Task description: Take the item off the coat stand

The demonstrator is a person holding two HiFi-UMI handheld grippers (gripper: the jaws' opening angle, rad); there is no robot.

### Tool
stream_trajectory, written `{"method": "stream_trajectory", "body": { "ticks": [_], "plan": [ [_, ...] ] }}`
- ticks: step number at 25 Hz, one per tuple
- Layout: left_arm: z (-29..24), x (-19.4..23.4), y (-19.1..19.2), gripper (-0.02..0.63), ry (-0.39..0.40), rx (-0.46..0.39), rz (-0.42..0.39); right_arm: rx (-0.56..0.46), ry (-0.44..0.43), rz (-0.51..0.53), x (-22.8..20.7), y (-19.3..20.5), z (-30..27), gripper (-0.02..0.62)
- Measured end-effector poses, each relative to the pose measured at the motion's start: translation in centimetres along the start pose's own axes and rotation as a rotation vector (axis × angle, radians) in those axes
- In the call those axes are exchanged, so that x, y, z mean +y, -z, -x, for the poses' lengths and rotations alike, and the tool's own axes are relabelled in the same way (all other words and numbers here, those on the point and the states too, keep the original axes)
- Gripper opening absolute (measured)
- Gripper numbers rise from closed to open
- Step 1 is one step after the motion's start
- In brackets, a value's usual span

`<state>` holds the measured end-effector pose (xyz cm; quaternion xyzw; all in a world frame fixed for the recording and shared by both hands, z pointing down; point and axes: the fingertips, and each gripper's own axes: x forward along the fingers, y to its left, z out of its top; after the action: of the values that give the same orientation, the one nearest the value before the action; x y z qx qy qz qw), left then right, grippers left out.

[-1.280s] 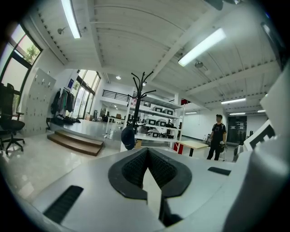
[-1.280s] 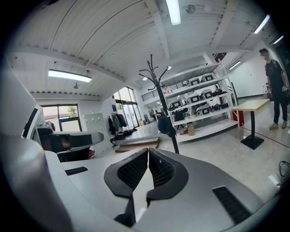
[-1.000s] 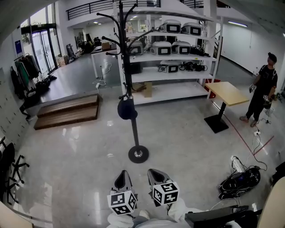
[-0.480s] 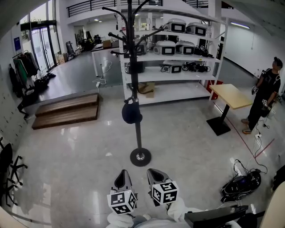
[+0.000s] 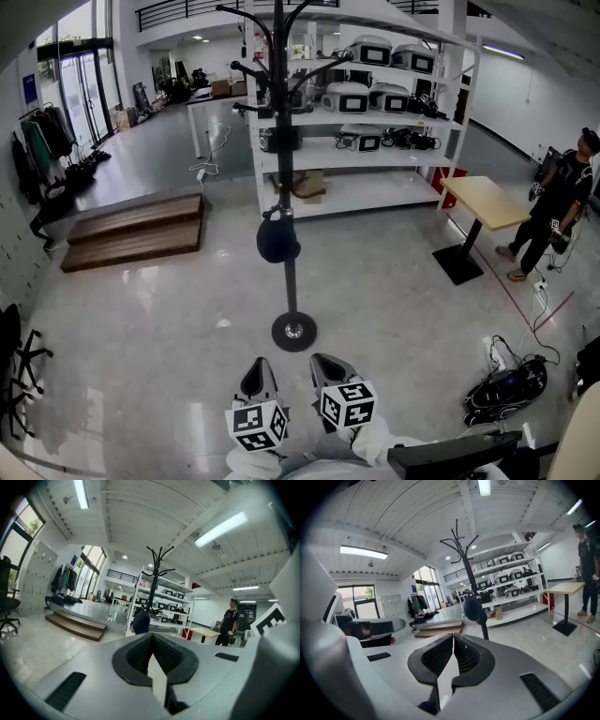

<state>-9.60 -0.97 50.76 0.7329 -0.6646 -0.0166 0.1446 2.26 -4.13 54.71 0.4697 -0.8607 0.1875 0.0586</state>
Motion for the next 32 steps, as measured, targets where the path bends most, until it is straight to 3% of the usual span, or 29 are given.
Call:
{"method": "stream_trajectory", "body": {
  "ticks": [12,32],
  "plan": [
    [-3.0,2.2,-0.1,-0.008,-0.033,0.013,0.003,0.006,-0.028,-0.009,-0.7,-0.9,-4.2,0.015],
    [-13.7,4.0,-3.0,-0.008,-0.039,0.017,-0.014,0.008,-0.058,-0.022,-4.6,-5.6,-14.4,0.015]
  ]
}}
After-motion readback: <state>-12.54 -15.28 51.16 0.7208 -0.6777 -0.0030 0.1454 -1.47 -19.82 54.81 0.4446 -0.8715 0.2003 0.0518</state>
